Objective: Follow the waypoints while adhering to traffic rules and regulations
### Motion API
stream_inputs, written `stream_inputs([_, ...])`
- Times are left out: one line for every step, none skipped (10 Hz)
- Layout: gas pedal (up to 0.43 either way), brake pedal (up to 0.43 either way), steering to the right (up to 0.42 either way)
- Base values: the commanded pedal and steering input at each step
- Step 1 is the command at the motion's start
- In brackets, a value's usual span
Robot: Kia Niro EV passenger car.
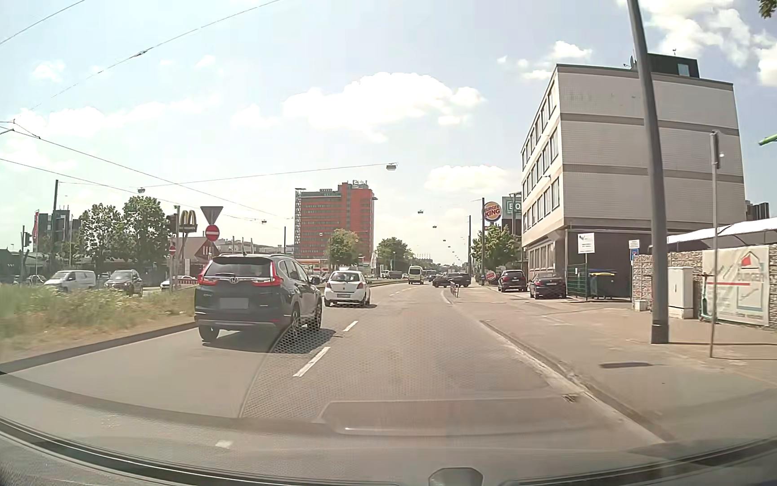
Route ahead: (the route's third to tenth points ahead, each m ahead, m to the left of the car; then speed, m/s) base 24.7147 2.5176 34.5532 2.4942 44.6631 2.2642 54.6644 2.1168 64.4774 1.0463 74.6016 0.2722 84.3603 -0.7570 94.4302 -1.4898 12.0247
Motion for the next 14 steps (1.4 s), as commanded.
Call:
stream_inputs([0.059, 0.03, -0.006])
stream_inputs([0.059, 0.03, -0.006])
stream_inputs([0.067, 0.03, -0.005])
stream_inputs([0.067, 0.03, -0.004])
stream_inputs([0.067, 0.03, -0.004])
stream_inputs([0.067, 0.03, -0.002])
stream_inputs([0.067, 0.03, -0.001])
stream_inputs([0.067, 0.03, -0.001])
stream_inputs([0.067, 0.03, 0.0])
stream_inputs([0.067, 0.03, 0.001])
stream_inputs([0.067, 0.03, 0.002])
stream_inputs([0.067, 0.03, 0.004])
stream_inputs([0.067, 0.03, 0.006])
stream_inputs([0.067, 0.03, 0.006])
